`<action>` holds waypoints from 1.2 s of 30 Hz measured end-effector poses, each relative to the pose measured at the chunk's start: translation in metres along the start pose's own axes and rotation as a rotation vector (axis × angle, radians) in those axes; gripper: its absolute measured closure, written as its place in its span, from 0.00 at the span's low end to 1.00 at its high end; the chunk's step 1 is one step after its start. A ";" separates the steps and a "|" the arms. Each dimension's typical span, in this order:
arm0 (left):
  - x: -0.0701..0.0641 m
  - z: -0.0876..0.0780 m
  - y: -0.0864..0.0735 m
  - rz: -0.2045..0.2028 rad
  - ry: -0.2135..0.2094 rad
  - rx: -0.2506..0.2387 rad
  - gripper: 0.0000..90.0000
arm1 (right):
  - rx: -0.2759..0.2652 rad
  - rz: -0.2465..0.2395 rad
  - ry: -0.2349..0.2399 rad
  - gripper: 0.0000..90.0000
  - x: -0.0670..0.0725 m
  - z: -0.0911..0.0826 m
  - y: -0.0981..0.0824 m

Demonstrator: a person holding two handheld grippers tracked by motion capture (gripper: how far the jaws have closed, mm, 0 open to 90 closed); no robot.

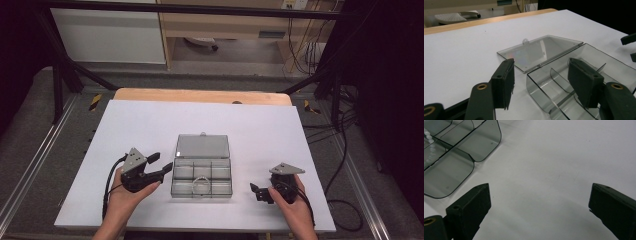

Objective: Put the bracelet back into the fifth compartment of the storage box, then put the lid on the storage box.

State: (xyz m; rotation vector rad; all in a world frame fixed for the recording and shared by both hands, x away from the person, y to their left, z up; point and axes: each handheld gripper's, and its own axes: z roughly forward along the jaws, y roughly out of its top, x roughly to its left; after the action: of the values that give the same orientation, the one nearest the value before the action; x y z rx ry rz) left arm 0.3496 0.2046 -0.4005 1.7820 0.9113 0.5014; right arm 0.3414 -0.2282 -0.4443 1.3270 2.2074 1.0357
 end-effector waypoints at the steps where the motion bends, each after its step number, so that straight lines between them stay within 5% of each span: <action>1: 0.002 -0.001 0.000 0.000 0.001 -0.001 0.42 | 0.001 -0.001 -0.001 0.05 0.000 0.000 0.000; 17: 0.021 -0.005 -0.005 -0.061 0.040 0.030 0.17 | 0.000 -0.008 0.006 0.05 0.000 0.000 0.000; 23: 0.024 0.002 -0.010 -0.033 0.031 0.102 0.07 | -0.001 -0.018 0.006 0.05 0.002 0.001 0.000; 27: 0.028 0.003 -0.010 -0.029 0.031 0.119 0.09 | -0.004 -0.013 0.030 0.07 0.003 0.003 0.001; 36: 0.041 0.016 -0.009 -0.034 0.045 0.176 0.12 | 0.068 -0.082 0.026 0.34 0.005 0.021 0.016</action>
State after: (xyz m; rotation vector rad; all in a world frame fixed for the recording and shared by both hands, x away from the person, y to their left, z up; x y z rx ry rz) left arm 0.3834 0.2280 -0.4187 1.9159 1.0426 0.4525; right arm 0.3617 -0.2113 -0.4458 1.2466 2.3140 0.9616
